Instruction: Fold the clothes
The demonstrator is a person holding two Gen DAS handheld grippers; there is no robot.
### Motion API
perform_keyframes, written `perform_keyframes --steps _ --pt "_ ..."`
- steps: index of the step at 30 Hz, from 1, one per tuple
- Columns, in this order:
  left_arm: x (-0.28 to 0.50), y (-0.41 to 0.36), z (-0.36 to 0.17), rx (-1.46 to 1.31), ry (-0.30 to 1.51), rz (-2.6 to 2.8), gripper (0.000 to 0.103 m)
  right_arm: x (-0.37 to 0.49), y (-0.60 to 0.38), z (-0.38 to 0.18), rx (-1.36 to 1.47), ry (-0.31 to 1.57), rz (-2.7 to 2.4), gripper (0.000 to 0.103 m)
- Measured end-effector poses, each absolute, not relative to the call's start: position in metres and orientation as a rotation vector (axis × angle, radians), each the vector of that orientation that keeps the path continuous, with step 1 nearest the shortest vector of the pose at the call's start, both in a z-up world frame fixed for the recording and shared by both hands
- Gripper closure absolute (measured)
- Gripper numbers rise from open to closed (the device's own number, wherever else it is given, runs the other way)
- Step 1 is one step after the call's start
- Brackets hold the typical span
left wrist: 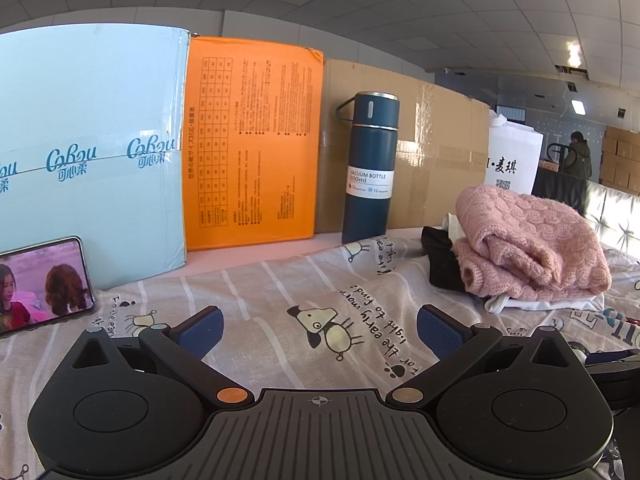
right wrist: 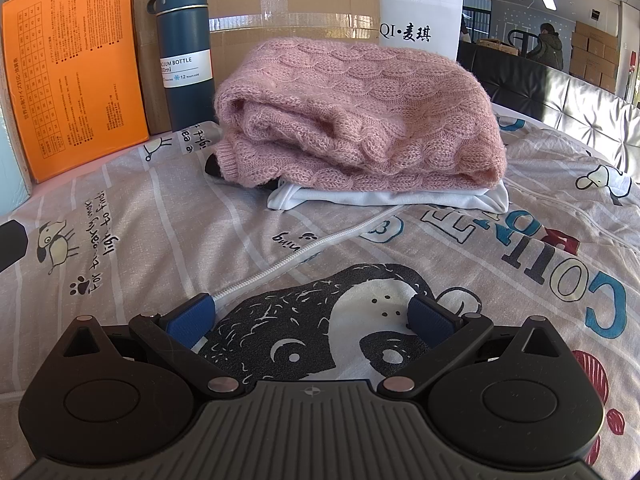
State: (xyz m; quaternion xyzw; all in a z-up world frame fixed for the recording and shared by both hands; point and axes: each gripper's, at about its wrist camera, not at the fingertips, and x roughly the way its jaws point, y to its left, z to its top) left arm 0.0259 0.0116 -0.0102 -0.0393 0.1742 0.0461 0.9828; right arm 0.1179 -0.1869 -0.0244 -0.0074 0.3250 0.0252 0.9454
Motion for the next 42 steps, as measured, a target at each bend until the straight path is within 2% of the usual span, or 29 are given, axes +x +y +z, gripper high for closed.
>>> perform_keyframes --steps 42 --pt "0.0177 0.0088 -0.0059 -0.066 0.293 0.084 0.000 0.1172 -0.1851 -0.0224 -0.022 0.654 0.049 0.000"
